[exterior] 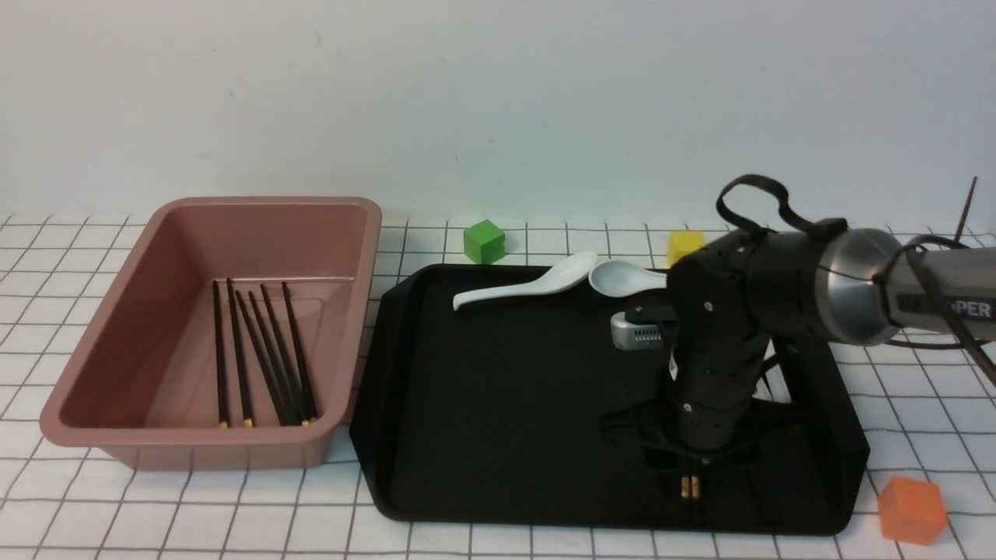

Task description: On white black tablecloth take chopsticks from black tray and put them in box.

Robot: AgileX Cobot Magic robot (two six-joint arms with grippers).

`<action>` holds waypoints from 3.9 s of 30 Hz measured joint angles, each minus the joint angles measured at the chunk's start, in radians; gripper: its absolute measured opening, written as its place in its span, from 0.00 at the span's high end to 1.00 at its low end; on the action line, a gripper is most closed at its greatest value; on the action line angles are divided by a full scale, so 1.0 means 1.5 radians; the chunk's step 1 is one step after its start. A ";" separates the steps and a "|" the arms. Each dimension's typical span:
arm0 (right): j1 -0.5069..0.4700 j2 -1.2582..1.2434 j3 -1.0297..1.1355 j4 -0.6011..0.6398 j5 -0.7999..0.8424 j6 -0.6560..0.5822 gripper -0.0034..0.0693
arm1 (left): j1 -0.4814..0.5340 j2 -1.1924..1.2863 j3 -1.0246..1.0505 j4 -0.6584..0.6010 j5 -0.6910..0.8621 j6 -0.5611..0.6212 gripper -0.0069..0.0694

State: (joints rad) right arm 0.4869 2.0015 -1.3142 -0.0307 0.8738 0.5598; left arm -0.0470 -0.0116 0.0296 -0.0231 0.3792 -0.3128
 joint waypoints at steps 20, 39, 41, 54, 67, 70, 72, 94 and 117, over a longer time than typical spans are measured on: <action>0.026 -0.167 -0.063 0.190 -0.022 -0.129 0.75 | 0.000 0.000 0.000 0.000 0.000 0.000 0.63; 0.176 0.186 -0.459 0.390 -0.201 -0.455 0.51 | 0.000 0.000 0.000 0.000 0.000 0.000 0.61; 0.171 0.178 -0.464 0.360 -0.162 -0.455 0.51 | 0.000 0.000 0.000 0.000 0.000 0.000 0.61; 0.083 -0.182 -0.574 0.137 0.244 -0.436 0.97 | 0.000 0.000 0.000 0.000 0.001 0.000 0.60; 0.079 -0.746 0.019 0.030 0.039 -0.353 0.96 | 0.000 0.000 0.000 0.000 0.001 0.000 0.60; 0.079 -0.917 0.273 0.030 -0.187 -0.324 0.96 | 0.000 0.000 0.000 0.000 0.001 0.000 0.60; 0.079 -1.006 0.417 0.030 -0.322 -0.289 0.95 | 0.000 0.000 0.000 0.000 0.001 0.000 0.60; 0.079 -1.089 0.645 -0.008 -0.465 -0.249 0.94 | 0.000 0.000 0.000 0.000 0.001 0.000 0.60; -0.192 -1.278 0.857 0.102 -0.502 -0.373 0.92 | 0.000 0.000 0.000 0.000 0.001 0.000 0.60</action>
State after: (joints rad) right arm 0.1985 0.0841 -0.0283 0.1228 0.1205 0.0000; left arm -0.0470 -0.0116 0.0296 -0.0231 0.3813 -0.3128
